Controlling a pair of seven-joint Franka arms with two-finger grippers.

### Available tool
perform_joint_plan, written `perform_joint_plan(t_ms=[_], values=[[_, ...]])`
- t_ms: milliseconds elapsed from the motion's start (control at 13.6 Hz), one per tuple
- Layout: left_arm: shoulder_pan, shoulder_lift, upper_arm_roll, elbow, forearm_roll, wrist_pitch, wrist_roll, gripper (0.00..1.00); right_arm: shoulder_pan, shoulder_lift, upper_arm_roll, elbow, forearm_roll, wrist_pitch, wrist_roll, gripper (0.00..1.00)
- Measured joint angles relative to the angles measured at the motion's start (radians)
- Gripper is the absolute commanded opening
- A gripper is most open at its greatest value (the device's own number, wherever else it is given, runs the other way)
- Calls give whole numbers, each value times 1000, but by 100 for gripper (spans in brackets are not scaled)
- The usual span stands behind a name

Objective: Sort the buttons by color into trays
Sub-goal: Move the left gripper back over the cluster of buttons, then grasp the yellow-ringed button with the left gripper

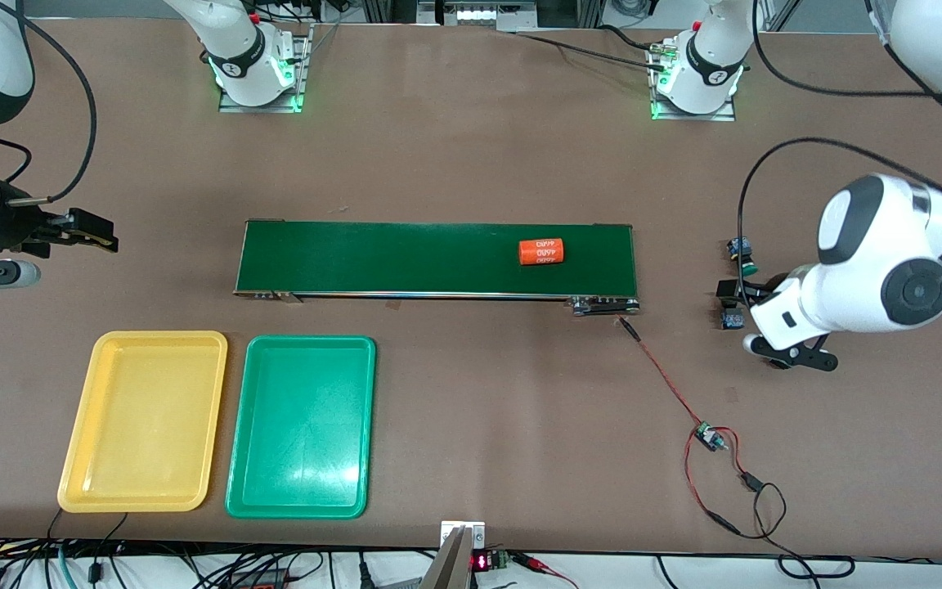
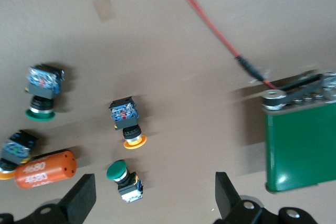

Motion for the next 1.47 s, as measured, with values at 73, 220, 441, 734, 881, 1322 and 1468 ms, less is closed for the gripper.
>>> perform_joint_plan(t_ms=[73,220,441,734,881,1322,1468], values=[[23,39,2,-1,0,14,0,100,0,0,0,0,0,0,0,100],[64,103,4,-5,0,57,2,100,0,0,0,0,0,0,0,100],[90,150,4,-20,0,111,0,100,0,0,-1,0,0,0,0,100],[104,154,4,-77,0,203,-3,100,0,0,-1,0,0,0,0,100],[118,154,4,-126,0,280,-3,100,0,0,-1,0,0,0,0,100],[142,132,3,-215,0,370,-3,100,0,0,0,0,0,0,0,100],[154,122,4,-254,0,431,-3,100,1,0,0,0,0,0,0,100]])
